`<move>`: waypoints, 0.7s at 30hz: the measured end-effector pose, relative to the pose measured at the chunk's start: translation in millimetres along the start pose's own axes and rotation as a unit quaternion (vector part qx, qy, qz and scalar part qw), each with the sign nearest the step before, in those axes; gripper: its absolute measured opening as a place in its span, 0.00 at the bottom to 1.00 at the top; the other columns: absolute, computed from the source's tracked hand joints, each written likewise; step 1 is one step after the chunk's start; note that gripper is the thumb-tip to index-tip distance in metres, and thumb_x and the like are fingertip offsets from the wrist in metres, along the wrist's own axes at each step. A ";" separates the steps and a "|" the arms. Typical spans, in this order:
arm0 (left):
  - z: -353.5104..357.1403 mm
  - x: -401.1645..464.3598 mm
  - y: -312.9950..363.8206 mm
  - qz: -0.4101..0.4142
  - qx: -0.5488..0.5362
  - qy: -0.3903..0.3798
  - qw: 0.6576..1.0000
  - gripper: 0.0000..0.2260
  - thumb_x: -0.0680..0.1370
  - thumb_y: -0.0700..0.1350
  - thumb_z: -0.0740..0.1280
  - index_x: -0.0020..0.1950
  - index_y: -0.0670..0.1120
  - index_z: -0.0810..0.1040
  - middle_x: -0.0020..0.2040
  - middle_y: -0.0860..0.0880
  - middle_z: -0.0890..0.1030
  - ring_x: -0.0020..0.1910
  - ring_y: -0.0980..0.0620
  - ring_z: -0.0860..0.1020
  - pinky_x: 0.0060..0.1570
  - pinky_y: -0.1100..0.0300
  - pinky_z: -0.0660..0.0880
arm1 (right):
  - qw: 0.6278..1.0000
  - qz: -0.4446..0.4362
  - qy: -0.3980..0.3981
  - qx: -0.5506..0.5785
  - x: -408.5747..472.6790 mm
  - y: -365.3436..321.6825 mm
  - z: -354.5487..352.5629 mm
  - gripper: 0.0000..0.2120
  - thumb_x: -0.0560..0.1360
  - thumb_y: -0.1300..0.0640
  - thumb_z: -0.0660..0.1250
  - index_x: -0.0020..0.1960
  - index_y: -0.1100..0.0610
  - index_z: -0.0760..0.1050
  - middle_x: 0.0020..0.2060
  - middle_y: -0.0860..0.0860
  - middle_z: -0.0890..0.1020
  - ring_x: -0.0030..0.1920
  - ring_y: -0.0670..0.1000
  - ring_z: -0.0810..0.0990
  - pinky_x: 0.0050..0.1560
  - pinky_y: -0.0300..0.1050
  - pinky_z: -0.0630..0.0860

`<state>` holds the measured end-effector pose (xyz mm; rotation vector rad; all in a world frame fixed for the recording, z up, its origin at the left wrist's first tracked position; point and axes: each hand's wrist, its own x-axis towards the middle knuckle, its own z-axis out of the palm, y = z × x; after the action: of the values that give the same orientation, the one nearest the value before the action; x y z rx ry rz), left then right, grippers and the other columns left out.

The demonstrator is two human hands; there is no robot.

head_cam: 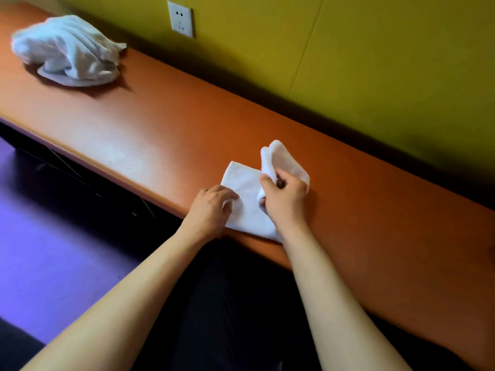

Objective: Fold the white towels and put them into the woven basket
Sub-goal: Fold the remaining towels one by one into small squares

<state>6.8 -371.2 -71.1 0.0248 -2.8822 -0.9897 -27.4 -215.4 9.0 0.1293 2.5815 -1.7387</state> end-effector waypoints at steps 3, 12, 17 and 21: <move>-6.9 -3.2 -1.1 -0.066 -0.070 0.017 0.995 0.14 0.80 0.42 0.60 0.62 0.45 0.79 0.56 0.46 0.83 0.54 0.45 0.79 0.50 0.56 0.72 | 0.994 0.020 -0.077 -0.069 -3.3 6.1 34.2 0.18 0.76 0.56 0.67 0.30 0.51 0.67 0.25 0.47 0.73 0.32 0.54 0.75 0.34 0.43 0.69; -15.9 -4.3 -2.5 -0.169 -0.184 0.032 0.968 0.12 0.85 0.46 0.54 0.63 0.48 0.74 0.52 0.50 0.82 0.51 0.51 0.80 0.43 0.64 0.72 | 0.953 0.002 -0.263 -0.149 -12.5 11.2 49.2 0.16 0.81 0.50 0.63 0.67 0.52 0.75 0.54 0.51 0.83 0.55 0.53 0.81 0.59 0.52 0.77; -15.8 -3.3 5.2 -0.199 -0.158 0.060 0.965 0.16 0.85 0.55 0.55 0.61 0.45 0.75 0.52 0.49 0.81 0.51 0.49 0.78 0.49 0.54 0.72 | 0.992 0.030 -0.103 -0.062 -0.9 24.7 22.3 0.11 0.80 0.53 0.64 0.61 0.51 0.79 0.46 0.48 0.81 0.45 0.50 0.78 0.52 0.45 0.76; -5.3 0.6 12.3 -0.165 0.025 0.013 0.986 0.14 0.78 0.47 0.65 0.57 0.38 0.74 0.51 0.40 0.77 0.49 0.39 0.75 0.52 0.46 0.73 | 0.976 0.088 0.097 -0.176 7.4 61.7 -20.7 0.10 0.76 0.50 0.67 0.55 0.52 0.72 0.50 0.53 0.80 0.51 0.57 0.78 0.47 0.46 0.69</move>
<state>7.0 -364.7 -59.3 0.5309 -2.9367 -0.9523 -29.1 -172.8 -40.7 0.5236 2.8620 -1.2436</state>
